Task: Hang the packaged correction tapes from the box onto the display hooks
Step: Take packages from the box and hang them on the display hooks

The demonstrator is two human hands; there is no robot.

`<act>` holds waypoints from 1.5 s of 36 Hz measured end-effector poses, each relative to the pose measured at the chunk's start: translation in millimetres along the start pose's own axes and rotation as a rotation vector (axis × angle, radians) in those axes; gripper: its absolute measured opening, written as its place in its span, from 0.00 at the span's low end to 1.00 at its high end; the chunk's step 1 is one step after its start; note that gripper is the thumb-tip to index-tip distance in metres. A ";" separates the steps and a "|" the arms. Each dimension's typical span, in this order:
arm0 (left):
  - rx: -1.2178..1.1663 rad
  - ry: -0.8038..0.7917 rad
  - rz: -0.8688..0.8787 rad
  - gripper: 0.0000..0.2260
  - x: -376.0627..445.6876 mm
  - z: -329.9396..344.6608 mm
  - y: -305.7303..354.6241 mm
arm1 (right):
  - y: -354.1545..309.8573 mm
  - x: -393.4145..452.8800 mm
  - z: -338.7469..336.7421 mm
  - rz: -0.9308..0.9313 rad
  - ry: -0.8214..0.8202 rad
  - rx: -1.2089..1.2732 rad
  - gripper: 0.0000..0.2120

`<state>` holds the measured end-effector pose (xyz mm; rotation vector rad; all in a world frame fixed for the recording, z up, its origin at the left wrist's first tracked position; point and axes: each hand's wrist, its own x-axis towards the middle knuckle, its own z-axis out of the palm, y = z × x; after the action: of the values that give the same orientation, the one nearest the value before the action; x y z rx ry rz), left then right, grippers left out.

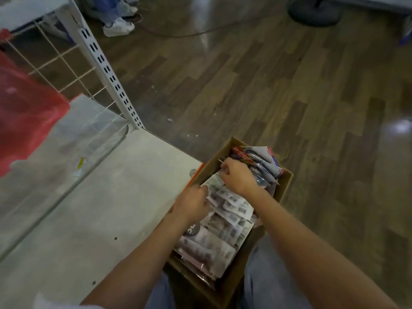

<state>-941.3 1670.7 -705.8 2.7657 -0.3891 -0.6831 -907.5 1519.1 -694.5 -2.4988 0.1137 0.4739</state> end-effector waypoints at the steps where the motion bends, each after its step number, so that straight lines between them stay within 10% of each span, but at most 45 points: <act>1: -0.006 0.013 0.004 0.12 5.3 7.0 -2.3 | 5.1 2.6 3.6 -0.009 0.015 -0.005 0.12; 20: -0.417 -0.001 -0.274 0.25 57.2 62.8 21.5 | 22.8 -17.3 -25.1 0.104 0.128 0.061 0.10; 32: -0.805 0.244 -0.400 0.08 50.5 35.5 -6.3 | 3.6 -0.2 -4.9 0.047 0.128 0.050 0.11; 47: -0.935 0.435 -0.090 0.06 21.3 -39.2 -59.5 | -19.5 10.7 16.1 -0.136 -0.149 0.031 0.27; 54: -0.954 0.496 -0.109 0.04 34.5 -23.8 -45.4 | -14.7 7.3 6.9 -0.104 -0.114 -0.045 0.14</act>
<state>-891.6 1706.4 -714.1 1.9269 0.1709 -0.1047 -900.1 1535.3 -694.5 -2.4999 -0.0723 0.5791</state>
